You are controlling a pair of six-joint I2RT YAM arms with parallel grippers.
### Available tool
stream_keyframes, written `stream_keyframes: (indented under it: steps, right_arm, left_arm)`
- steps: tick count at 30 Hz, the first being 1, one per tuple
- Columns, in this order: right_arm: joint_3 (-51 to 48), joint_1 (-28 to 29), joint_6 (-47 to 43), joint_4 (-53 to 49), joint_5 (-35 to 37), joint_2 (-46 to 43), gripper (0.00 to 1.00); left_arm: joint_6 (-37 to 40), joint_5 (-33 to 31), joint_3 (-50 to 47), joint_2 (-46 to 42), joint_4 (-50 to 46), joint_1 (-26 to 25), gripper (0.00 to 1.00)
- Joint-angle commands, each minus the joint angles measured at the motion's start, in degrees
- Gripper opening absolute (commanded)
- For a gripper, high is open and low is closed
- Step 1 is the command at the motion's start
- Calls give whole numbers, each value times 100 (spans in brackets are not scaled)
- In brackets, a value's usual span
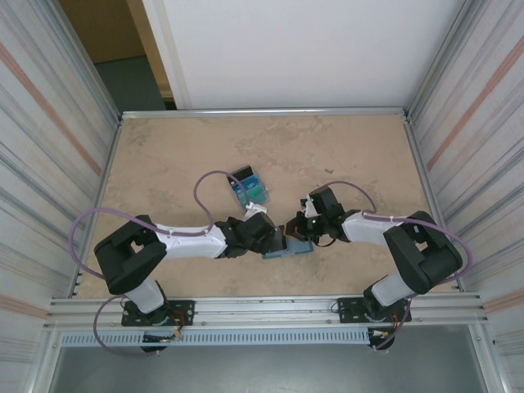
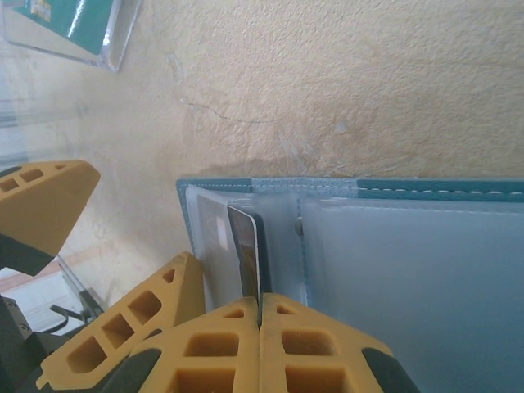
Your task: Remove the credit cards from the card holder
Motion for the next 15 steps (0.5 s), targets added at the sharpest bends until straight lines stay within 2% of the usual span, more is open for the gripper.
stream_keyframes:
  steps: [1, 15]
  right_arm:
    - [7, -94, -170, -332, 183, -77, 0]
    - [188, -332, -595, -746, 182, -59, 0]
  left_arm:
    - [62, -3, -47, 106, -454, -8, 99]
    - [396, -161, 75, -85, -476, 43, 99]
